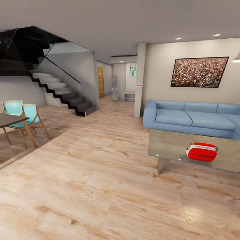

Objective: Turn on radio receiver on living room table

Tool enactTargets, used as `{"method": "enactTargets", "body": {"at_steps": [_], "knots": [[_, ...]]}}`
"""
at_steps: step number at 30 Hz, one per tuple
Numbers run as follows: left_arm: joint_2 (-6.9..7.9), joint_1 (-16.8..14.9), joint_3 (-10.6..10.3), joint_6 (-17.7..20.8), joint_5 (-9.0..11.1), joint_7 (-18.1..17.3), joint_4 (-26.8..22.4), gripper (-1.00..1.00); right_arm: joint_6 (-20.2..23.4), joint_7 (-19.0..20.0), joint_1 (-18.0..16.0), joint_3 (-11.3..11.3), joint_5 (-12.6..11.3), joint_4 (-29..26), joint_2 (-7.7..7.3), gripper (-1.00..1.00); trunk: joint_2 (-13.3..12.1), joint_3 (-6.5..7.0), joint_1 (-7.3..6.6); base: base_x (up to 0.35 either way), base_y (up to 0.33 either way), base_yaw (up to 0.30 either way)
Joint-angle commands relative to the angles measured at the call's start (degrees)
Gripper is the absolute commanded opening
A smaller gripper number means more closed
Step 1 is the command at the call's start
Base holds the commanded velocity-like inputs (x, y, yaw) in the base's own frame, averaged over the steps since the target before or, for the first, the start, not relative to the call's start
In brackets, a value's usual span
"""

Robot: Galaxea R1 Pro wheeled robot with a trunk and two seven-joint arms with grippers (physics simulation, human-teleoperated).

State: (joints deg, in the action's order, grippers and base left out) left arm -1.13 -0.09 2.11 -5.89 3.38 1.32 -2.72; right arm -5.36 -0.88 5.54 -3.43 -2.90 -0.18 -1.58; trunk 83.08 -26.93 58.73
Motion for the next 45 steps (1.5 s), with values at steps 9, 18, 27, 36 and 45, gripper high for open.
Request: {"method": "enactTargets", "body": {"at_steps": [9,18,27,36,45], "knots": [[-0.01,0.0,0.0,0.08,-0.02,0.0,0.0,1.0,0.0,0.0,0.0,0.0,0.01,0.0,-0.01,1.0,0.0,0.0,0.0,0.0,0.0,-0.283],[0.03,0.0,0.0,0.09,0.05,0.0,0.0,1.0,0.01,0.0,0.0,0.0,0.0,0.0,0.0,1.0,0.0,0.0,0.0,0.0,0.0,-0.283],[0.02,0.0,0.0,0.32,0.05,0.08,0.0,1.0,0.0,0.0,0.0,0.0,0.0,0.0,0.0,1.0,0.0,0.0,0.0,0.0,0.0,-0.283],[0.01,0.0,0.0,0.35,0.05,0.09,0.0,1.0,0.02,0.0,0.0,0.0,0.0,0.0,0.01,1.0,0.0,0.0,0.0,0.0,0.0,-0.283],[-0.01,0.0,0.0,0.36,0.01,0.12,0.0,1.0,0.0,0.0,0.0,0.0,0.0,0.0,0.01,1.0,0.0,0.0,0.0,0.0,0.0,-0.283]]}}
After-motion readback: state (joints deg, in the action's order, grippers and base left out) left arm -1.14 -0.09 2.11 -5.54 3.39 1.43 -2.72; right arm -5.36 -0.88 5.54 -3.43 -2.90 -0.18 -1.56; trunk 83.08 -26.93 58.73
